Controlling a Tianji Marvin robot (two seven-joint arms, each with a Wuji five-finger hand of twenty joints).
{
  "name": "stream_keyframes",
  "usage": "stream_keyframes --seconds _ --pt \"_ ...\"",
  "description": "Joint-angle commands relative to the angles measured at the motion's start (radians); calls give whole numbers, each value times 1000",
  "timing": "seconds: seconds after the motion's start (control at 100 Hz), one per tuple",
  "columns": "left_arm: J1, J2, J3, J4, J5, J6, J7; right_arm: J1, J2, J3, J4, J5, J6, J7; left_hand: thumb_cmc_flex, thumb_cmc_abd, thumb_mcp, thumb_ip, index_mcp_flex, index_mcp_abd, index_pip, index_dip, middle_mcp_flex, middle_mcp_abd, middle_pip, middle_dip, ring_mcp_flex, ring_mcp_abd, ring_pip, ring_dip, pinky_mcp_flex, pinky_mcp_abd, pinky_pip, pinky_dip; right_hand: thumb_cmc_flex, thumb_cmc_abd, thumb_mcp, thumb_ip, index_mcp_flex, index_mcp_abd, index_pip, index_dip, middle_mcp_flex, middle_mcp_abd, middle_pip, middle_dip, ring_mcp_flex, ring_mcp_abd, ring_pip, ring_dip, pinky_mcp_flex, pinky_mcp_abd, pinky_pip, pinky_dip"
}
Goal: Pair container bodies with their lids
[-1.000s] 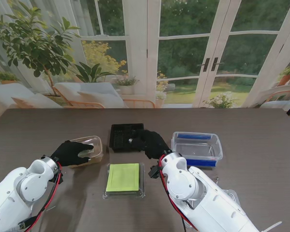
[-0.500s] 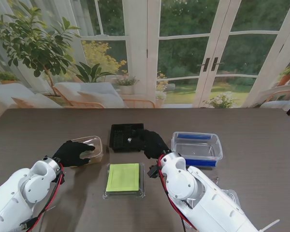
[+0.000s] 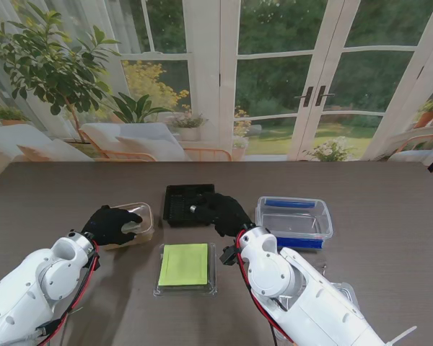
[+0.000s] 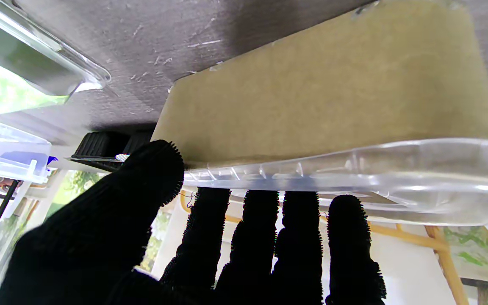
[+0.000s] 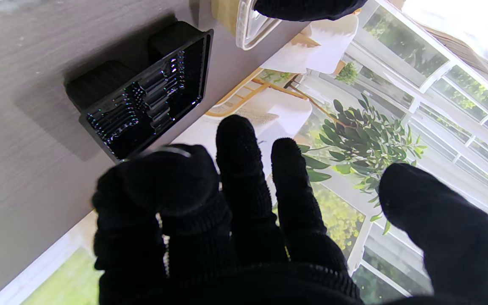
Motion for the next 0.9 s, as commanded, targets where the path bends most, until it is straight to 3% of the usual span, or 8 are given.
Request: stream_keyframes --seconds 0.0,0.11,0.18,0.23,0.42,0.57,0.89 --pt "16 -7 13 47 7 12 -41 -1 -5 -4 0 1 -5 13 50 5 58 -13 23 -2 124 58 69 -49 50 19 38 -19 20 9 -3 -3 37 15 -43 35 -12 -30 -26 4 -7 -12 26 21 -10 -14 6 28 3 4 188 33 -20 40" --pt "9 -5 25 64 25 11 -20 0 -5 -5 2 1 -7 14 55 4 68 -11 -59 12 230 108 56 -64 110 104 47 -30 85 63 12 -12 76 37 -44 34 -12 -30 -29 4 -7 -12 28 21 -10 -14 6 27 3 4 188 33 -20 40" --pt "4 -4 33 75 29 11 -8 2 -6 -7 4 1 -8 13 91 -21 45 -52 -90 13 336 145 66 -76 129 351 56 -36 130 102 20 -13 99 52 -43 34 -11 -30 -30 5 -6 -11 28 21 -10 -14 6 30 4 4 188 33 -20 41" --pt "-2 -5 41 88 34 10 11 3 -6 -8 5 1 -9 13 116 -39 27 -72 -98 3 405 163 83 -83 144 449 65 -40 166 126 31 -14 125 65 -43 34 -11 -30 -31 5 -6 -11 29 20 -10 -14 6 28 4 4 188 33 -20 41" --pt "-18 -8 60 118 48 19 72 6 -8 -13 10 3 -15 10 214 -99 -32 -87 -101 -41 697 152 217 -125 164 731 131 -59 331 234 85 -12 229 113 -43 33 -11 -30 -32 7 -4 -11 31 21 -10 -14 6 30 5 5 187 34 -21 41" --pt "-24 -8 62 125 57 24 90 7 -10 -15 13 6 -15 9 245 -114 -7 -94 -63 -80 828 156 272 -144 247 786 182 -55 415 317 119 -6 283 133 -44 34 -10 -31 -32 8 -3 -10 33 22 -10 -14 6 31 5 5 187 35 -22 42" --pt "-34 -4 56 133 75 20 104 6 -10 -19 13 11 -13 12 255 -116 9 -95 -24 -110 879 157 278 -148 272 802 190 -46 430 349 121 -3 294 137 -43 35 -12 -31 -30 11 -3 -11 37 25 -11 -14 6 32 4 5 185 38 -23 42"
